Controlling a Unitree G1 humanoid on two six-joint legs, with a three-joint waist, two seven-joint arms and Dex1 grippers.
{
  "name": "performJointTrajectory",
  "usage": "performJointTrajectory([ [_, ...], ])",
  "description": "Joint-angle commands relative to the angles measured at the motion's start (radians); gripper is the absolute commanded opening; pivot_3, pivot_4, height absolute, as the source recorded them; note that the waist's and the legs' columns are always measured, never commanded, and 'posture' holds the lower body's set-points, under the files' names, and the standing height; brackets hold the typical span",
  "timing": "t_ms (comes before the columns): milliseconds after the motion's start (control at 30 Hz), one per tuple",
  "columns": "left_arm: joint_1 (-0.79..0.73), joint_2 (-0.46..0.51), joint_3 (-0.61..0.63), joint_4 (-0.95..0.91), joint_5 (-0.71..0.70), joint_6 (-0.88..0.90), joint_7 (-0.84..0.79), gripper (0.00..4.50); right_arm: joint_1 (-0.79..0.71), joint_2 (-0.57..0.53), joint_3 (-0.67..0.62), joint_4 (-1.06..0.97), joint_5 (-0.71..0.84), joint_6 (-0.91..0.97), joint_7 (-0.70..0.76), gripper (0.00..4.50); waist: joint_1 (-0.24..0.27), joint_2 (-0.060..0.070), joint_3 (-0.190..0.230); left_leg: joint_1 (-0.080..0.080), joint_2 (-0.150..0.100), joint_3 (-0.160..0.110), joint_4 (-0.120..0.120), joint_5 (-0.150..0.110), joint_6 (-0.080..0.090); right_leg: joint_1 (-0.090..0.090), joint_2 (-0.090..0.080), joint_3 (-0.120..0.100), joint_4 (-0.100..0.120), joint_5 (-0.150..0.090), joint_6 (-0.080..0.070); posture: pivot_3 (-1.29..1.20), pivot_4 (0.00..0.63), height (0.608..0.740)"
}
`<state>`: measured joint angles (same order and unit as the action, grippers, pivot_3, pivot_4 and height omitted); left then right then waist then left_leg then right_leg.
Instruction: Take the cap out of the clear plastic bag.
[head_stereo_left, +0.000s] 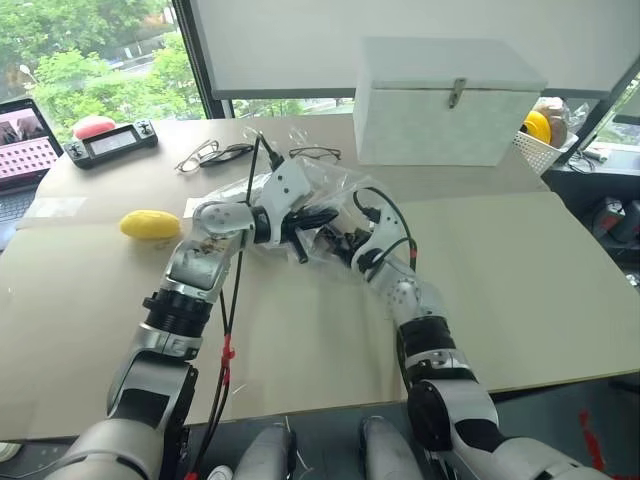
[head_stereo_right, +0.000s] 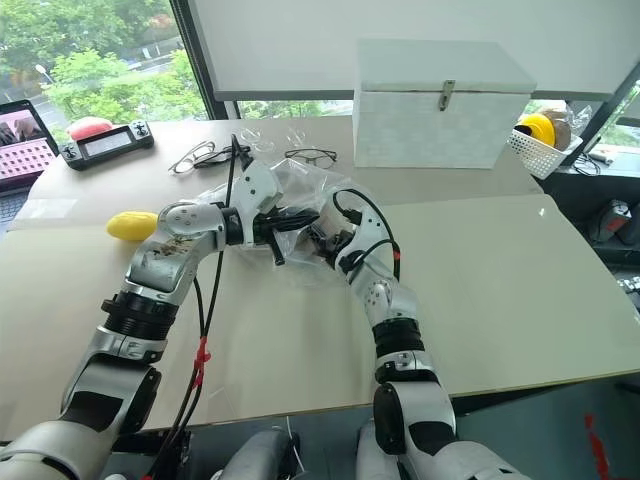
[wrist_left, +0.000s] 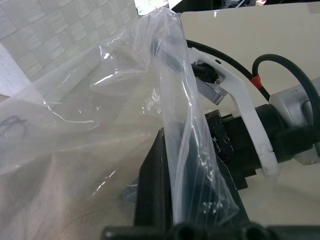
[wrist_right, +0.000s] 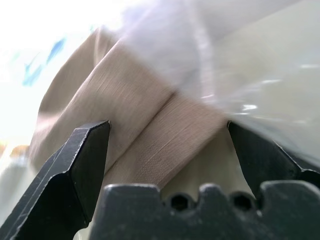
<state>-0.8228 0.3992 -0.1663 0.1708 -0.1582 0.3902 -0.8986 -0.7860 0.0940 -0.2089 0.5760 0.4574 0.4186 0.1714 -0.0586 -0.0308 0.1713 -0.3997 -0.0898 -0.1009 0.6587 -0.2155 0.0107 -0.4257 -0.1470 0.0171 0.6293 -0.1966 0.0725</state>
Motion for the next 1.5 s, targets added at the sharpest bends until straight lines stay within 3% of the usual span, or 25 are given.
performJointTrajectory([
  [33,-0.008,0.001,0.009,-0.007,0.001,-0.028,0.004,0.00,-0.067,0.100,0.013,-0.003,0.030,-0.011,0.008,4.46,-0.003,0.000,0.000,0.000,0.000,0.000,0.000,0.000,0.000,0.000,0.000,0.000,0.000,0.000,0.000,0.00,0.150,0.740],
  [133,-0.009,-0.001,0.008,-0.001,0.003,-0.035,0.009,0.00,-0.074,0.124,0.044,-0.031,0.055,0.026,0.036,3.70,-0.006,0.000,0.000,0.000,0.000,0.000,0.000,0.000,0.000,0.000,0.000,0.000,0.000,0.000,0.000,0.00,0.150,0.740],
  [433,-0.008,-0.002,0.007,0.009,0.007,-0.050,0.015,0.00,-0.102,0.163,0.131,-0.009,0.074,0.062,0.054,0.71,-0.013,0.000,0.000,0.000,0.000,0.000,0.000,0.000,0.000,0.000,0.000,0.000,0.000,0.000,0.000,0.00,0.150,0.740],
  [533,-0.007,-0.002,0.009,0.009,0.009,-0.053,0.019,0.00,-0.109,0.159,0.132,0.015,0.079,0.047,0.049,0.03,-0.012,0.001,0.000,0.001,0.000,0.000,0.000,0.000,0.000,0.000,0.000,0.000,0.000,0.000,0.000,0.00,0.150,0.740],
  [867,0.005,-0.003,0.007,-0.003,0.013,-0.058,0.022,0.00,-0.075,0.103,0.183,-0.076,0.069,0.053,0.047,0.03,-0.013,0.003,-0.001,0.002,0.000,0.000,0.000,0.000,0.000,0.000,0.000,0.000,0.000,0.000,0.000,0.00,0.150,0.740],
  [1100,0.025,0.006,0.013,-0.026,0.015,-0.047,0.025,0.00,0.117,-0.050,0.291,-0.572,-0.002,0.206,-0.021,0.03,-0.004,0.003,-0.002,-0.001,0.000,0.000,0.000,-0.001,0.000,-0.001,0.000,0.000,0.000,0.000,0.000,0.00,0.150,0.740],
  [1300,0.036,0.011,0.010,-0.038,0.015,-0.044,0.026,0.00,0.233,-0.057,0.252,-0.813,0.009,0.316,-0.117,0.03,0.009,0.003,-0.002,-0.003,0.000,-0.001,0.001,-0.001,0.000,-0.003,0.000,-0.001,-0.001,0.000,0.000,0.00,0.150,0.740],
  [1500,0.039,0.014,0.008,-0.041,0.015,-0.046,0.026,0.00,0.300,-0.022,0.142,-0.889,0.043,0.370,-0.219,0.03,0.014,0.003,-0.002,-0.002,0.000,0.000,0.001,-0.001,0.000,-0.002,0.000,-0.001,-0.003,0.000,0.000,0.00,0.150,0.740],
])
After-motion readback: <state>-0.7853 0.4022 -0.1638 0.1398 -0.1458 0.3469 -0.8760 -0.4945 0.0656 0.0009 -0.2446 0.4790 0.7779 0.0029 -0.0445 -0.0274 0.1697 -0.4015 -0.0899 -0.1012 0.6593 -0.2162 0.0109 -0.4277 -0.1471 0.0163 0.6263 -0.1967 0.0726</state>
